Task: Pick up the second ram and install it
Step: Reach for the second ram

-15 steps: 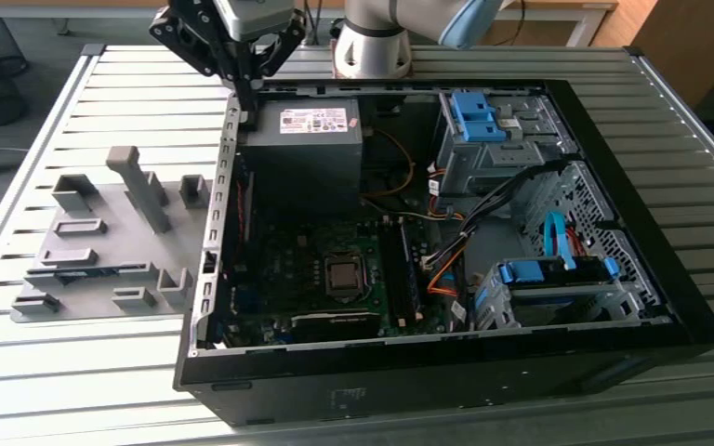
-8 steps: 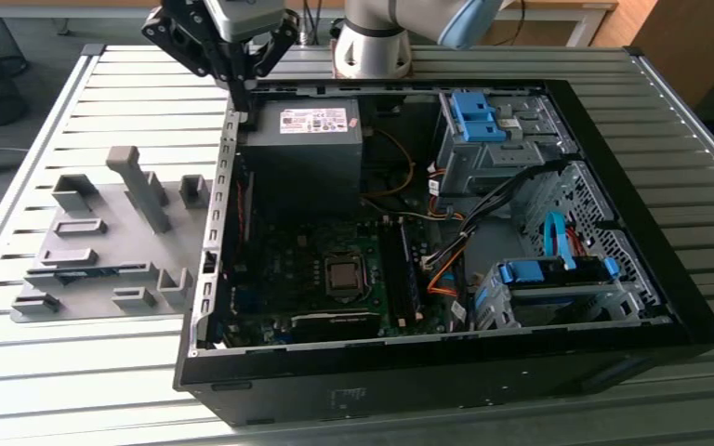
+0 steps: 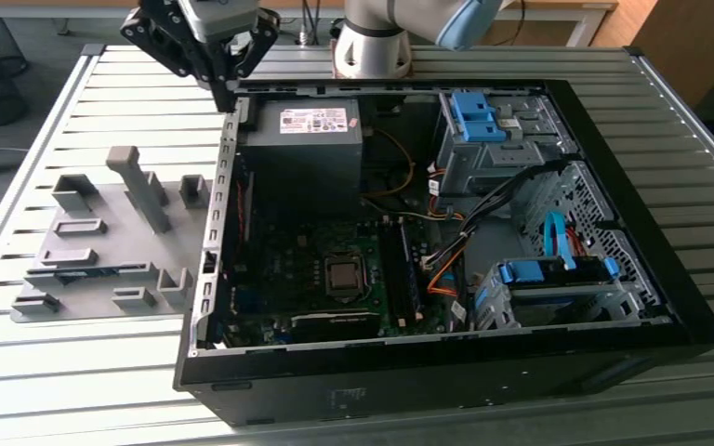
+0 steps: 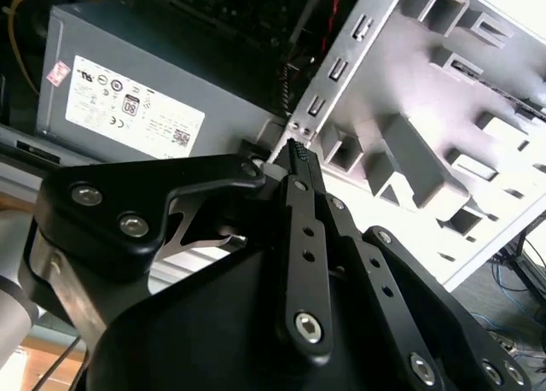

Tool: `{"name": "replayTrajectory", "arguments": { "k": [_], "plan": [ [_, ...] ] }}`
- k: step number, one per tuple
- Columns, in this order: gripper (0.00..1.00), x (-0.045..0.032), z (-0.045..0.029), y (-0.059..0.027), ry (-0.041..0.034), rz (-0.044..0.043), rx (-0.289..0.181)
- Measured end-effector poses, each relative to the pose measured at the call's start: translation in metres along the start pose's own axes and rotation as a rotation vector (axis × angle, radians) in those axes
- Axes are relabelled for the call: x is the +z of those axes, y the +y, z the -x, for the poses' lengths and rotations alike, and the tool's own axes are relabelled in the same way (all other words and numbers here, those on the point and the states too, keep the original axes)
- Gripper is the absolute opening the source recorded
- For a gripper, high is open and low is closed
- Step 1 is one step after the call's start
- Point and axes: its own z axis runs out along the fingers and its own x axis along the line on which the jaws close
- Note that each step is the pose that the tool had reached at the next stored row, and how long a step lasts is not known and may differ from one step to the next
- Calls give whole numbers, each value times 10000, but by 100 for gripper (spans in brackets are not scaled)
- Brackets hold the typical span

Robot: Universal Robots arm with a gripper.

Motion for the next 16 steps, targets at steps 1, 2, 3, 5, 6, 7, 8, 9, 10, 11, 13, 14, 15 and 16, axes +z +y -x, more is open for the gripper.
{"name": "replayTrajectory", "arguments": {
  "k": [1, 2, 3, 5, 6, 7, 8, 9, 10, 11, 13, 14, 15, 16],
  "plan": [
    [11, 1, -21, -1, 0, 0, 0],
    [11, 3, -44, -4, 1, 1, -1],
    [11, 4, -70, -6, 2, 0, -1],
    [11, 9, -129, -10, 6, -1, 1],
    [11, 11, -156, -12, 9, -1, 1],
    [11, 16, -177, -14, 9, -1, 1],
    [11, 19, -204, -19, 10, -1, 1],
    [11, 24, -226, -26, 10, -1, 1],
    [11, 29, -238, -34, 9, 0, 0],
    [11, 32, -250, -48, 10, -1, -1],
    [11, 39, -265, -92, 17, -1, 0],
    [11, 42, -270, -116, 23, -3, 0],
    [11, 47, -275, -143, 27, -3, 1],
    [11, 52, -280, -171, 30, -2, 0]
  ]
}}
